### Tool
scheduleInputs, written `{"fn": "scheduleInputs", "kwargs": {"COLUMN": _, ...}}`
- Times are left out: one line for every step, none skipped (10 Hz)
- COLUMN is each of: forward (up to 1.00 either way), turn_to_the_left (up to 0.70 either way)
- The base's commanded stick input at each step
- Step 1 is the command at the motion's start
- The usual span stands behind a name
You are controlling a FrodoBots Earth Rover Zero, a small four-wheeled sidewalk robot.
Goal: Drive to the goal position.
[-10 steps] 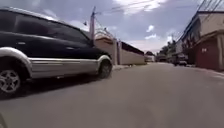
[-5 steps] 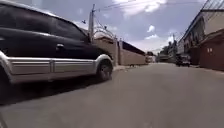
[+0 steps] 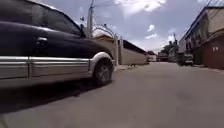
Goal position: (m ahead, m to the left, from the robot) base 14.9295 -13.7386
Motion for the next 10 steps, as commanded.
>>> {"fn": "scheduleInputs", "kwargs": {"forward": 1.0, "turn_to_the_left": 0.01}}
{"fn": "scheduleInputs", "kwargs": {"forward": 1.0, "turn_to_the_left": 0.01}}
{"fn": "scheduleInputs", "kwargs": {"forward": 1.0, "turn_to_the_left": 0.01}}
{"fn": "scheduleInputs", "kwargs": {"forward": 1.0, "turn_to_the_left": 0.01}}
{"fn": "scheduleInputs", "kwargs": {"forward": 1.0, "turn_to_the_left": 0.01}}
{"fn": "scheduleInputs", "kwargs": {"forward": 1.0, "turn_to_the_left": -0.03}}
{"fn": "scheduleInputs", "kwargs": {"forward": 1.0, "turn_to_the_left": -0.2}}
{"fn": "scheduleInputs", "kwargs": {"forward": 1.0, "turn_to_the_left": -0.38}}
{"fn": "scheduleInputs", "kwargs": {"forward": 0.0, "turn_to_the_left": -1.0}}
{"fn": "scheduleInputs", "kwargs": {"forward": 0.0, "turn_to_the_left": -1.0}}
